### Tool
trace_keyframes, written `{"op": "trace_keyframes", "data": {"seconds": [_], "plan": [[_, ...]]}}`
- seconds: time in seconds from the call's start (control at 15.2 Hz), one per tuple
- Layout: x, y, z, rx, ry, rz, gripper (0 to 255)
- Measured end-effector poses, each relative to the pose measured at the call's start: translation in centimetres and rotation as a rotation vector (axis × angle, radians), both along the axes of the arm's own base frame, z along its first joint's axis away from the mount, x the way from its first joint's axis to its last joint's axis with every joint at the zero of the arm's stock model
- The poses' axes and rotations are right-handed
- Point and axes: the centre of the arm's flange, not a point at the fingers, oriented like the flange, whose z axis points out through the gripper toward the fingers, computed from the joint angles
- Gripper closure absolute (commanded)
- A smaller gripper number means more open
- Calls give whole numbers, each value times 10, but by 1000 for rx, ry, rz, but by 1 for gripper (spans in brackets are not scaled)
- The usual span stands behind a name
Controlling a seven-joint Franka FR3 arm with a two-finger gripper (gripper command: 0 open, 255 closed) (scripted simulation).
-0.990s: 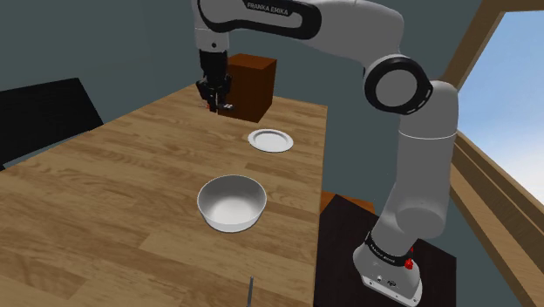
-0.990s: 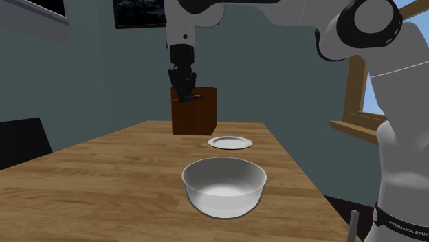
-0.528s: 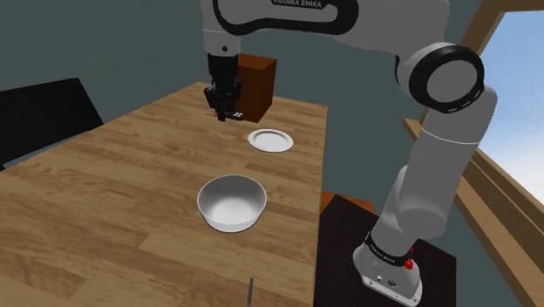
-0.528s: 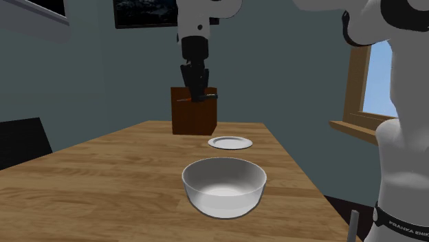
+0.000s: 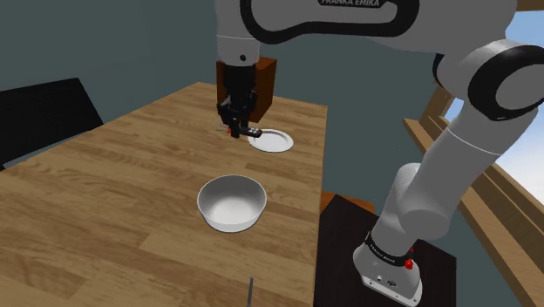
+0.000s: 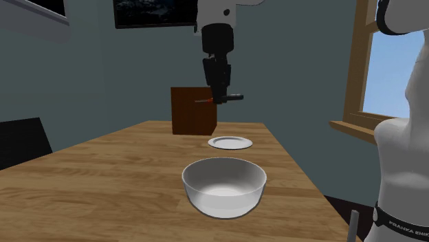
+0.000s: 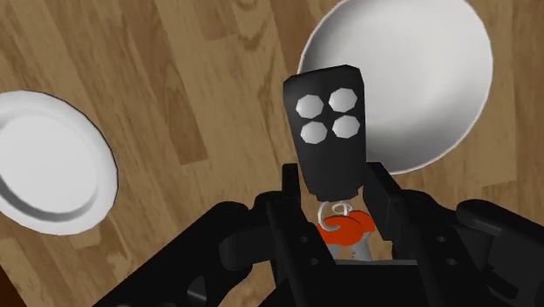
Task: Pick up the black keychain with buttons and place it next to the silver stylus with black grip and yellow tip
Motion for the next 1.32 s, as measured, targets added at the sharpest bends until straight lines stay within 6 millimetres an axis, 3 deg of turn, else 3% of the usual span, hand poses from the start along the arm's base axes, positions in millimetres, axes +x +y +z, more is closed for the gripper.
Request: {"op": "trace_keyframes", "data": {"seconds": [1.32], "plan": [[-239,100,-1,0,0,0,255]]}}
